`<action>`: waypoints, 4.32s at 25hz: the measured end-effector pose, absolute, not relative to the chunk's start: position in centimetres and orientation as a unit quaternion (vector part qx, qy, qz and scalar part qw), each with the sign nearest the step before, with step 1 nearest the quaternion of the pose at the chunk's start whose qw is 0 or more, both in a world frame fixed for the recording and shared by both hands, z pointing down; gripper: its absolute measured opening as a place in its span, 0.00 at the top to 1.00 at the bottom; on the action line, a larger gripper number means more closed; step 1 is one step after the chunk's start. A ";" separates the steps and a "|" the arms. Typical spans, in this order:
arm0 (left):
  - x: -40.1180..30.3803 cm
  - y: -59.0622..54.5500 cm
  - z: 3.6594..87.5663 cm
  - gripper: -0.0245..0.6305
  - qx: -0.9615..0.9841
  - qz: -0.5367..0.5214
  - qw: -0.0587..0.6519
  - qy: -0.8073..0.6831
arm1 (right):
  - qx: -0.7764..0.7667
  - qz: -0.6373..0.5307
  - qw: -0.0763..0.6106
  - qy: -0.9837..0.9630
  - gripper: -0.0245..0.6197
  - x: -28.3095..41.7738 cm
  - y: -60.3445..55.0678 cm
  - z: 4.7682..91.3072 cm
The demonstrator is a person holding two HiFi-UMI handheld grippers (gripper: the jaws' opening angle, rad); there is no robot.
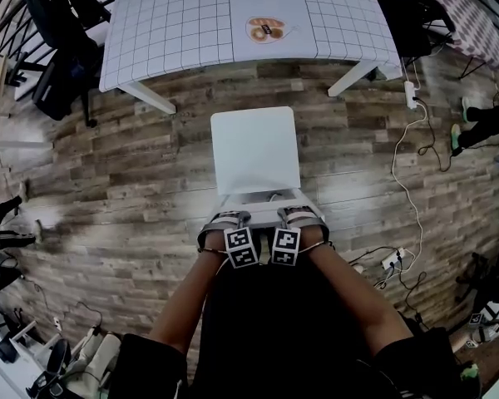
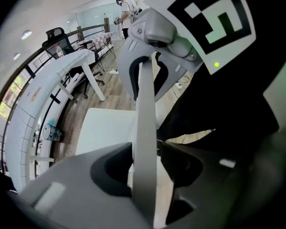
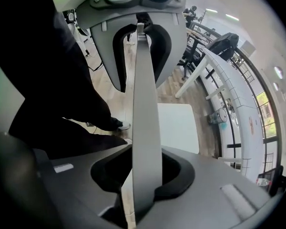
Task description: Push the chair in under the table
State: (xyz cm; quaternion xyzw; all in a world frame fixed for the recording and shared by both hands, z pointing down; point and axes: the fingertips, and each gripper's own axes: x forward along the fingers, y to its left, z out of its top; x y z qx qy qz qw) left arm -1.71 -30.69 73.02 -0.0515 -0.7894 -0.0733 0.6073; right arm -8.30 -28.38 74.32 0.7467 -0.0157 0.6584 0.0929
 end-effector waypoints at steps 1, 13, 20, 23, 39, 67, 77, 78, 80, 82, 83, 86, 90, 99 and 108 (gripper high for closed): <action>-1.7 -30.5 73.1 0.70 -0.057 -0.070 0.609 -0.788 | 0.747 0.658 0.096 -0.011 0.80 -8.3 -28.2 74.3; -1.1 -29.5 73.9 0.82 -0.083 -0.076 0.632 -0.767 | 0.739 0.669 0.080 -0.009 0.84 -8.3 -27.8 74.7; -1.0 -29.1 73.8 0.81 -0.077 -0.109 0.631 -0.764 | 0.738 0.673 0.041 -0.011 0.83 -8.3 -27.5 74.8; -1.2 -29.2 73.8 0.81 -0.075 -0.113 0.631 -0.764 | 0.741 0.670 0.045 -0.016 0.83 -8.4 -27.6 74.7; -0.2 -25.1 72.1 0.81 -0.110 -0.119 0.648 -0.745 | 0.747 0.661 0.053 -0.049 0.83 -7.5 -23.7 73.1; 0.3 -17.2 72.5 0.81 -0.087 -0.118 0.633 -0.760 | 0.743 0.666 0.048 -0.052 0.83 -6.9 -15.5 73.5; 0.9 -12.6 72.2 0.82 -0.072 -0.116 0.628 -0.766 | 0.740 0.669 0.044 -0.051 0.84 -6.3 -11.1 73.2; 1.0 -12.1 72.2 0.82 -0.069 -0.115 0.627 -0.768 | 0.739 0.670 0.043 -0.051 0.84 -6.2 -10.6 73.1; 1.7 -11.1 72.1 0.82 -0.064 -0.115 0.626 -0.769 | 0.740 0.670 0.039 -0.050 0.84 -5.5 -9.6 73.0; 2.5 -9.8 72.0 0.82 -0.062 -0.113 0.627 -0.768 | 0.741 0.669 0.036 -0.047 0.84 -4.6 -8.3 73.0; 2.8 -9.1 72.0 0.82 -0.061 -0.111 0.628 -0.768 | 0.741 0.669 0.034 -0.045 0.84 -4.3 -7.7 73.0; 3.2 -7.0 72.0 0.82 -0.059 -0.104 0.627 -0.770 | 0.736 0.675 0.031 -0.036 0.84 -4.0 -5.6 73.1; 3.5 -4.4 72.1 0.82 -0.052 -0.093 0.625 -0.773 | 0.732 0.681 0.025 -0.019 0.83 -3.7 -2.8 73.1; 4.4 0.8 72.0 0.82 -0.050 -0.093 0.624 -0.774 | 0.730 0.683 0.011 -0.020 0.83 -2.8 2.4 73.0; 4.5 3.9 72.4 0.82 -0.050 -0.103 0.622 -0.775 | 0.729 0.684 0.024 -0.028 0.83 -2.7 5.5 73.4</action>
